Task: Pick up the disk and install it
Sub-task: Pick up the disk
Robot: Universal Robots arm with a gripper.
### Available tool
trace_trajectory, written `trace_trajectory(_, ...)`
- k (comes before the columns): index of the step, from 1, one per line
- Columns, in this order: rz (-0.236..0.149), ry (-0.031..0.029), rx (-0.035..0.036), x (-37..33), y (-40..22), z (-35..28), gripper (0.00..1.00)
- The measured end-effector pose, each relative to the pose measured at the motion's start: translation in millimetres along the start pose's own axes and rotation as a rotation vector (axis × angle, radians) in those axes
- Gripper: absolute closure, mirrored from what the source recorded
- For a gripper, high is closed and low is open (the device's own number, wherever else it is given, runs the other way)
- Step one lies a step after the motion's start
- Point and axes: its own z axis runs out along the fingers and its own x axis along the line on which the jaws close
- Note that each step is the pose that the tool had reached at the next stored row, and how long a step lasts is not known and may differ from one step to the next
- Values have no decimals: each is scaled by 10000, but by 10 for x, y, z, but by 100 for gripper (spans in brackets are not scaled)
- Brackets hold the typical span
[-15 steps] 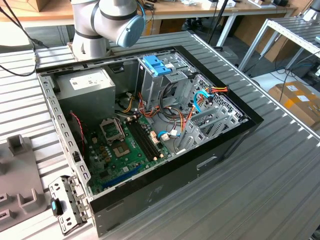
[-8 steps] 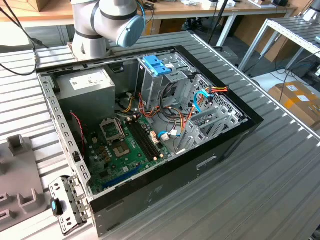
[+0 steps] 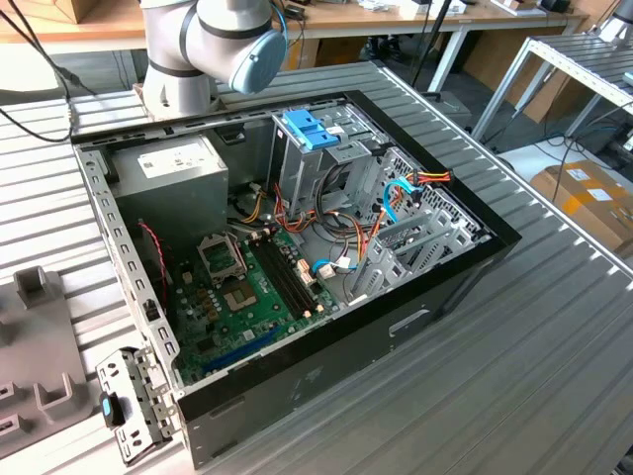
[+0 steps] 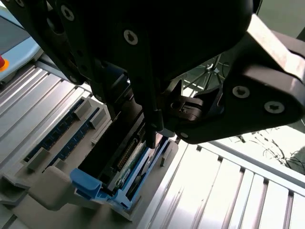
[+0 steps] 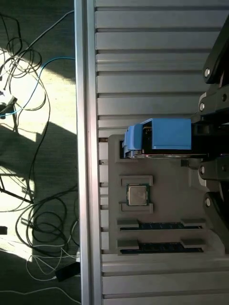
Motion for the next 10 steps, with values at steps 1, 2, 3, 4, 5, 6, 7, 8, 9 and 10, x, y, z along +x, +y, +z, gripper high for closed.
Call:
trace_trajectory(1,0,-1,1,0,0,-29,65)
trace_trajectory(2,0,0,0,1,0,-77,65)
trace_trajectory(3,0,-1,1,1,-1,-112,65)
trace_trajectory(4,0,-1,1,1,-1,-162,65)
trace_trajectory(5,0,0,0,2,-1,-195,65)
trace_trajectory(6,0,-1,2,2,-2,-275,65)
trace_trajectory(7,0,0,0,3,-2,-339,65)
trace_trajectory(8,0,-1,2,4,-3,-418,65)
trace_trajectory(9,0,-1,1,5,-4,-537,65)
trace_trajectory(10,0,-1,2,5,-4,-616,65)
